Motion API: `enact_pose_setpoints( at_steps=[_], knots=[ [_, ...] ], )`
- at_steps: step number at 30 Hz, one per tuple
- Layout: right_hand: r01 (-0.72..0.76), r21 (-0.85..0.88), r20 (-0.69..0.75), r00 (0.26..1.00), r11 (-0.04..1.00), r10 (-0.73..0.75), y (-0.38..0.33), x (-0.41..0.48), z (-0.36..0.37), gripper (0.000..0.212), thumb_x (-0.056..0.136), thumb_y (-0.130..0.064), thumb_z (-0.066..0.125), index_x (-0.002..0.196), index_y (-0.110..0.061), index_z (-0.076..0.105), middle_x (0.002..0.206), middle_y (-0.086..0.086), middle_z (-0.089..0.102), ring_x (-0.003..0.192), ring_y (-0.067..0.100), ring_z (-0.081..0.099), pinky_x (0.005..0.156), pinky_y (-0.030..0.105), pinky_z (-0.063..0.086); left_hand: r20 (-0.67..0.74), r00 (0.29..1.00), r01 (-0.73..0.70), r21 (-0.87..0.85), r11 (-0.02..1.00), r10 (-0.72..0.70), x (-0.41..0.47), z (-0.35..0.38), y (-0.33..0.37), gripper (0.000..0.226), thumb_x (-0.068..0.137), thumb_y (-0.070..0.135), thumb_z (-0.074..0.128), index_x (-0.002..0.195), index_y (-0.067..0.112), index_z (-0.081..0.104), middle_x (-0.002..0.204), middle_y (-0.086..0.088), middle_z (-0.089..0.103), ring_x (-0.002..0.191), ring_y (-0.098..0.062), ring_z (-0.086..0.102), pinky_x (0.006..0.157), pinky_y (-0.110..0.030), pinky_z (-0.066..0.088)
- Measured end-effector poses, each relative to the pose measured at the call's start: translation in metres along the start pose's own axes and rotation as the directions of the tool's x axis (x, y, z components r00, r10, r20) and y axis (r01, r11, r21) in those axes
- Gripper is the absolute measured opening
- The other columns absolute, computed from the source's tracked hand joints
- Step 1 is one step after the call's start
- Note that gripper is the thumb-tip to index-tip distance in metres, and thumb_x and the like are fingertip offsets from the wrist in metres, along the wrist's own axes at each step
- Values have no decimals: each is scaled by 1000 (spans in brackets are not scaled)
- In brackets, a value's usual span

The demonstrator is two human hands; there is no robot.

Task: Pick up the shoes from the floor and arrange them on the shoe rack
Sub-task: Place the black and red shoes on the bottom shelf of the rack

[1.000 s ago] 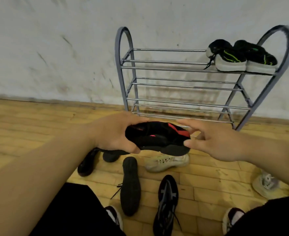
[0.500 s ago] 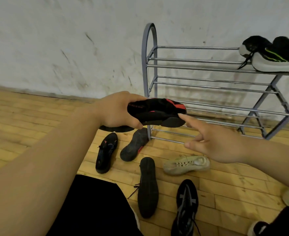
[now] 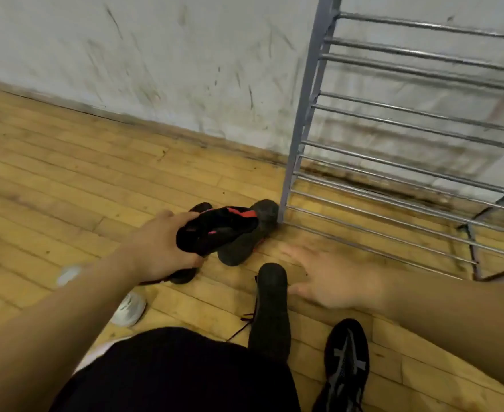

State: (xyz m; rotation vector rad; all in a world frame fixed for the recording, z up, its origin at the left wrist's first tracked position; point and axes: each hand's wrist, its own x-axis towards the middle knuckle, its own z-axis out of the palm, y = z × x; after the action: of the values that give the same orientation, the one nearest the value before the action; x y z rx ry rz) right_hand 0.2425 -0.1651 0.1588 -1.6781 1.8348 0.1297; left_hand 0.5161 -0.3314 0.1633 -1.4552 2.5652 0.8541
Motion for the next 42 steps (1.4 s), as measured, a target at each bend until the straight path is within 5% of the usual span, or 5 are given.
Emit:
enact_pose_setpoints(
  at_steps=[8,19,25,32,42],
  knots=[
    [48,-198,85,996,979,-31,-35,208,73,82,93,-45,61,160,-28,17,163,10,18,146,40,23,112,48,33,-107,772,400,-684,610,-627,-8,167,-116,66,72,51,84,130,40,55,106,9,69,86,-19,71,72,-43,61],
    [275,-564,88,958,779,-274,-37,264,86,73,97,-9,49,158,-31,18,155,11,31,142,46,23,105,62,41,-113,733,415,-707,573,-671,19,177,-117,67,80,44,85,136,47,48,108,23,59,97,-8,64,78,-29,52],
    [100,-401,-214,956,910,-200,26,163,17,89,86,-33,77,156,-35,22,152,10,23,135,32,39,96,39,51,-86,837,356,-664,658,-540,13,151,-104,79,73,50,88,141,47,47,114,10,68,89,-16,73,76,-40,61],
    [-70,-470,105,985,880,134,107,8,-13,91,85,-50,61,159,-44,9,123,-2,54,97,15,54,79,27,49,-48,998,27,-313,949,-44,20,73,-6,89,71,48,89,147,46,42,123,16,54,107,-6,58,89,-24,45],
    [-303,19,-196,933,953,301,230,-188,19,84,85,-71,60,155,-51,19,141,-28,44,119,1,49,95,20,43,349,830,-530,246,811,436,32,40,192,93,66,74,68,148,57,28,123,18,46,116,-11,51,101,-36,47]
  ],
)
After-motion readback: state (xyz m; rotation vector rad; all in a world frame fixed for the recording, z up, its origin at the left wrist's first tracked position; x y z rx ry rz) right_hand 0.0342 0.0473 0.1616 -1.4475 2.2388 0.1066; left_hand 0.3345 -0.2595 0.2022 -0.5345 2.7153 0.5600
